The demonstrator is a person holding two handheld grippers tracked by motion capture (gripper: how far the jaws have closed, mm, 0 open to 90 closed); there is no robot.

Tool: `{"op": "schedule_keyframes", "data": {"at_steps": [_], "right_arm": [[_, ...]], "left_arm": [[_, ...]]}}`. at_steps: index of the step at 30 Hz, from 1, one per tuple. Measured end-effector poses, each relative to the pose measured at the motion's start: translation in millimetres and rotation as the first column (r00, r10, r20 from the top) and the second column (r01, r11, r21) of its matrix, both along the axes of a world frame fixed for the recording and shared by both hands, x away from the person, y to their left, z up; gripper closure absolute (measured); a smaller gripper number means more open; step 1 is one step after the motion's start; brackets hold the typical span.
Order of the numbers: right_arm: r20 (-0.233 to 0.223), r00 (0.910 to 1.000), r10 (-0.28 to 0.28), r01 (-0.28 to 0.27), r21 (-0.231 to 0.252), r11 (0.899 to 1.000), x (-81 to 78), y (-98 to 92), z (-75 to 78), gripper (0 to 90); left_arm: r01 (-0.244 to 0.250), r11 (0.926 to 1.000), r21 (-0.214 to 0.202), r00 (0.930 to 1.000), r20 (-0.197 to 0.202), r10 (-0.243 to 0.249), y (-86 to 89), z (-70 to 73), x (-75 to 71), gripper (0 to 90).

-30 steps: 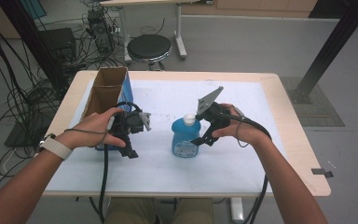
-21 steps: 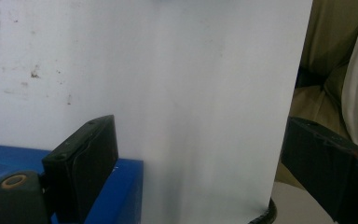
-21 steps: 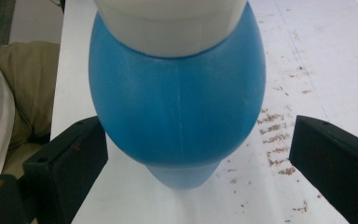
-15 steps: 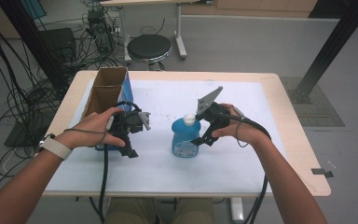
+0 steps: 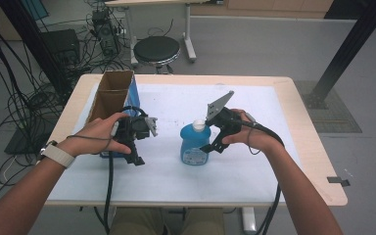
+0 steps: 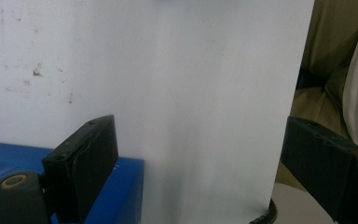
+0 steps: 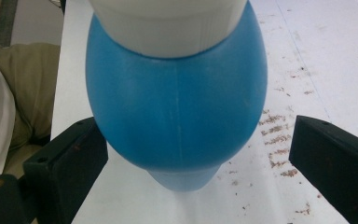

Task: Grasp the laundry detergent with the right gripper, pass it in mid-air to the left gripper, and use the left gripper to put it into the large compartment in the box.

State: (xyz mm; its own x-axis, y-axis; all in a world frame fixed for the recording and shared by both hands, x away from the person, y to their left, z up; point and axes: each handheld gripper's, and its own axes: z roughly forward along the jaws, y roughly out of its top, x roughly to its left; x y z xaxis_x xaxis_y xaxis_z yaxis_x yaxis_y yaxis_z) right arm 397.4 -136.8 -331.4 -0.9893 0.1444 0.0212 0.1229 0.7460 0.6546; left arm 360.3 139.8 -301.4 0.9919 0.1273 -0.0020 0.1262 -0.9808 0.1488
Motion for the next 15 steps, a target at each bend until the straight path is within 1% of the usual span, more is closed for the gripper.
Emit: {"op": "schedule_keyframes", "data": {"at_steps": [6,15], "right_arm": [[-0.001,1.0000,0.001,-0.001,0.002,1.000,0.1,0.0,-0.8,4.3],[0.002,1.0000,0.001,-0.001,0.005,1.000,-0.3,0.3,-1.1,4.3]], "left_arm": [[0.002,1.0000,0.003,1.0000,-0.001,-0.002,-0.2,0.0,0.6,11.4],[-0.002,1.0000,-0.003,1.0000,0.000,0.002,0.4,-0.1,0.2,11.4]]}}
